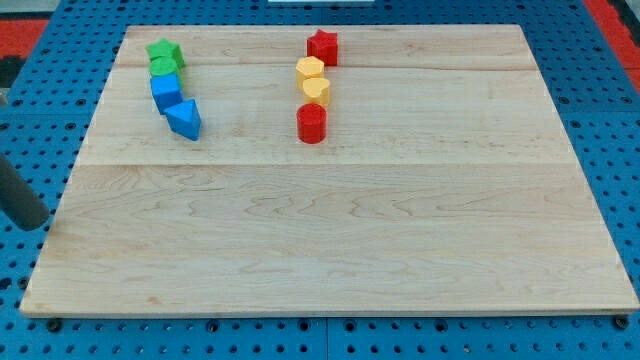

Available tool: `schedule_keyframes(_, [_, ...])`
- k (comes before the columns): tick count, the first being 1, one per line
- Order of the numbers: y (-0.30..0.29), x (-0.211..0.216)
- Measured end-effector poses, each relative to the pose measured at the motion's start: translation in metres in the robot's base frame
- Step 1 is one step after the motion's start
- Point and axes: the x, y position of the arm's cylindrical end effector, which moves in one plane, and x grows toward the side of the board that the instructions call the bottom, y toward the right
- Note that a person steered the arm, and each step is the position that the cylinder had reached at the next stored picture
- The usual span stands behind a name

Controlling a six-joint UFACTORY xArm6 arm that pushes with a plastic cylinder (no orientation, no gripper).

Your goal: Slide the blue triangle to the center

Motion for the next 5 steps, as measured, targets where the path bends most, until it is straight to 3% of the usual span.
schedule_keyframes(2, [0.0, -0.002])
schedule_keyframes(4, [0.001, -0.033])
schedule_keyframes(5, [0.009, -0.095])
